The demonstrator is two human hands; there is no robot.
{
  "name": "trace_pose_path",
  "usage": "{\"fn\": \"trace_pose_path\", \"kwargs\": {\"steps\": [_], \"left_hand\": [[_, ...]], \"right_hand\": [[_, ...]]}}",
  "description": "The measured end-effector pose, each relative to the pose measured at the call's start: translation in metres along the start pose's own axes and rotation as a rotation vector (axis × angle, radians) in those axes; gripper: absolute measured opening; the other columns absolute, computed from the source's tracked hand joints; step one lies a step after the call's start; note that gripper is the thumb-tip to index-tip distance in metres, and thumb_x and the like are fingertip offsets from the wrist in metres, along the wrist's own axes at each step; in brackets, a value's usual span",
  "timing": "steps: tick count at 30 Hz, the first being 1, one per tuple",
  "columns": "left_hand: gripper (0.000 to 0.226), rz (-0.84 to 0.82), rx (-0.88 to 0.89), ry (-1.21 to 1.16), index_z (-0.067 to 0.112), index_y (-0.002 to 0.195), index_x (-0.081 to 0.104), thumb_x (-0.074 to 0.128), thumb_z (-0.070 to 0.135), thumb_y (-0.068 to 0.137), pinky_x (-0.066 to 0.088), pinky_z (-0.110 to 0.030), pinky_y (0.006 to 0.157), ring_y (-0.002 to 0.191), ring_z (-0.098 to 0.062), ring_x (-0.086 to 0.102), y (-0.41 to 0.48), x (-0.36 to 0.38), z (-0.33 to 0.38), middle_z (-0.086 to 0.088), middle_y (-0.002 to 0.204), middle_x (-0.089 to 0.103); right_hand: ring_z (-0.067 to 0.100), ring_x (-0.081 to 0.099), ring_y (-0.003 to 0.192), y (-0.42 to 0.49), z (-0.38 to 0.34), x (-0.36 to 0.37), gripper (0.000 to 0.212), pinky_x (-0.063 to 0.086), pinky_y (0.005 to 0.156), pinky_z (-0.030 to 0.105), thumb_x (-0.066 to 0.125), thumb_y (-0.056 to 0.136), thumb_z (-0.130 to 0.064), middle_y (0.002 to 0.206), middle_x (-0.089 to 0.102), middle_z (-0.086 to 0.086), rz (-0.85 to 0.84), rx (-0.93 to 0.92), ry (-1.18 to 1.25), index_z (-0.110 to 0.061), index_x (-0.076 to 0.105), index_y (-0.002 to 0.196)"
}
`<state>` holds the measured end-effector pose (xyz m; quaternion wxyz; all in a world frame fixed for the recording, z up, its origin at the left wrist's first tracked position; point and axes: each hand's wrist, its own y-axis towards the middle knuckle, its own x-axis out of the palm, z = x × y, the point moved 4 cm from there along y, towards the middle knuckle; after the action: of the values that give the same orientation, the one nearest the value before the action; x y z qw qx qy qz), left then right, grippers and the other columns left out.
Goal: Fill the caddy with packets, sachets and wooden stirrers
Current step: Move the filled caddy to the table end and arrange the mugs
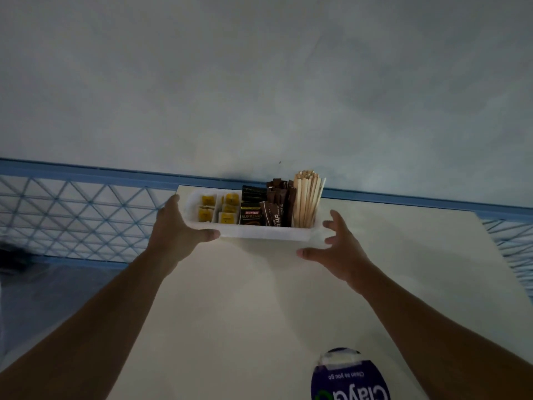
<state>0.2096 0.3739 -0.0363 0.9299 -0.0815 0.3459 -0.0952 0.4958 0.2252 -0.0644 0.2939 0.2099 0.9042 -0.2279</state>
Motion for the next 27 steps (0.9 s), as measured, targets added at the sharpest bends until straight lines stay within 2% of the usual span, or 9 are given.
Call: {"fn": "trace_pose_path", "kwargs": {"steps": [2,6,9,12,15,19,23,27], "left_hand": [[0.108,0.026,-0.007,-0.008,0.016,0.147,0.032,0.093,0.029,0.059,0.051,-0.043,0.091,0.12,-0.03,0.052,-0.012,-0.004,0.001,-0.013,0.141,0.048],[0.088,0.053,-0.021,-0.075,0.014,0.14,0.041,0.089,0.023,0.067,0.048,-0.034,0.078,0.107,-0.023,0.054,-0.053,-0.005,0.015,-0.012,0.132,0.053],[0.071,0.001,-0.002,-0.111,0.018,0.132,0.05,0.086,0.026,0.072,0.051,-0.034,0.075,0.104,-0.024,0.06,-0.089,0.002,0.03,-0.006,0.121,0.06],[0.049,-0.107,0.021,-0.158,0.02,0.118,0.061,0.082,0.027,0.075,0.056,-0.037,0.079,0.092,-0.022,0.066,-0.127,0.017,0.049,0.001,0.105,0.068],[0.033,-0.196,0.075,-0.152,0.02,0.106,0.067,0.08,0.028,0.077,0.057,-0.039,0.084,0.087,-0.018,0.067,-0.163,0.036,0.07,0.004,0.094,0.07],[0.028,-0.268,0.149,-0.142,0.019,0.104,0.068,0.079,0.027,0.08,0.058,-0.041,0.084,0.086,-0.016,0.067,-0.214,0.07,0.094,0.005,0.09,0.071],[0.027,-0.349,0.213,-0.124,0.019,0.104,0.069,0.078,0.028,0.08,0.059,-0.042,0.082,0.084,-0.015,0.068,-0.26,0.107,0.109,0.005,0.089,0.072],[0.026,-0.425,0.269,-0.087,0.022,0.105,0.069,0.074,0.034,0.082,0.057,-0.031,0.078,0.086,-0.008,0.066,-0.305,0.145,0.118,0.01,0.094,0.071]], "right_hand": [[0.019,0.052,0.117,-0.012,0.002,-0.008,0.119,0.055,0.092,0.042,0.092,0.064,-0.042,0.151,0.042,-0.002,0.002,0.005,-0.002,-0.03,0.016,0.156],[0.02,0.054,0.118,-0.048,-0.001,-0.024,0.104,0.054,0.094,0.042,0.087,0.07,-0.045,0.148,0.047,-0.001,0.019,-0.014,-0.004,-0.029,0.026,0.153],[0.018,0.06,0.11,-0.078,0.0,-0.036,0.083,0.054,0.089,0.036,0.082,0.077,-0.044,0.139,0.056,-0.002,0.025,-0.014,0.0,-0.028,0.04,0.147],[0.014,0.064,0.103,-0.111,0.002,-0.052,0.056,0.052,0.088,0.032,0.077,0.083,-0.04,0.125,0.066,-0.004,0.042,-0.031,-0.01,-0.024,0.059,0.134],[0.012,0.065,0.101,-0.139,0.006,-0.069,0.042,0.05,0.089,0.03,0.076,0.085,-0.037,0.111,0.072,-0.007,0.062,-0.059,-0.019,-0.022,0.067,0.123],[0.007,0.065,0.093,-0.18,0.021,-0.101,0.032,0.05,0.086,0.026,0.074,0.086,-0.035,0.1,0.072,-0.01,0.113,-0.092,-0.036,-0.022,0.072,0.115],[0.005,0.067,0.086,-0.214,0.05,-0.132,0.023,0.056,0.083,0.031,0.072,0.086,-0.039,0.095,0.072,-0.013,0.169,-0.079,-0.062,-0.026,0.073,0.105],[0.004,0.068,0.081,-0.249,0.083,-0.165,0.017,0.056,0.077,0.029,0.073,0.086,-0.04,0.091,0.072,-0.014,0.231,-0.045,-0.074,-0.03,0.073,0.1]]}}
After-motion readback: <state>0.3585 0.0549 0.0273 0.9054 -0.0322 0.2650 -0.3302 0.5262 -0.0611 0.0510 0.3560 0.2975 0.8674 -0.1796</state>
